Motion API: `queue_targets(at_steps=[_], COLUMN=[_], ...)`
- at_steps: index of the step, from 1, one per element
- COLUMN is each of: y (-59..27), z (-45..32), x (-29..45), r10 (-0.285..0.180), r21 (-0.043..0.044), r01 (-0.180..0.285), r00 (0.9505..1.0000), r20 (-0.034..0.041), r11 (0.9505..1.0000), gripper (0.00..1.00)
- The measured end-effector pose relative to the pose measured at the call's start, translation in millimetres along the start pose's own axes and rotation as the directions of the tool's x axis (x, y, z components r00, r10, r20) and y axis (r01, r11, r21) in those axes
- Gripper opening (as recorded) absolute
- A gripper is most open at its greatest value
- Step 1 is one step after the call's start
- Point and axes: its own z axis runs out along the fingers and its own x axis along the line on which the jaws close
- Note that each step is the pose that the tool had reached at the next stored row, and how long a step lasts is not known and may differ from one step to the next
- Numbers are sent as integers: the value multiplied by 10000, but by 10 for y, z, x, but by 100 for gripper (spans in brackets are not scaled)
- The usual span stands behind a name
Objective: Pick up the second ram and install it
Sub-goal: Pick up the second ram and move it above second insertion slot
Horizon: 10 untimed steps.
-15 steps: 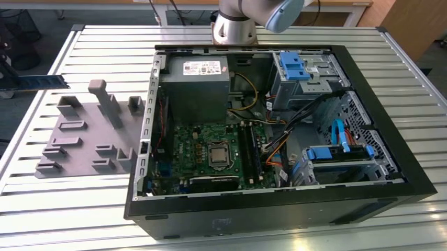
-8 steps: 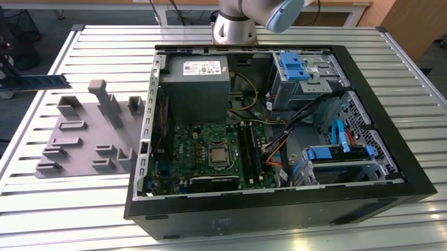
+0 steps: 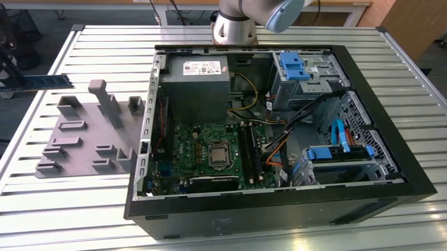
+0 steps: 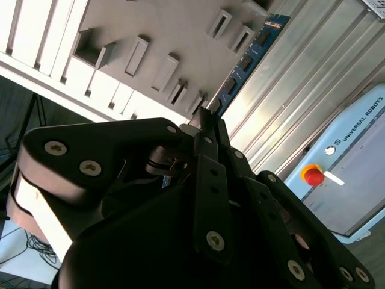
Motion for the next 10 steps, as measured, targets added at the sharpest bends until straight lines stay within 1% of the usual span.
queue_targets(at_steps=[10], y=[-51], z=[1], x=[1], r10=[0], r21=[1], r01=[0], r00=[10000], r20=[0], r11=[10000], gripper=[14])
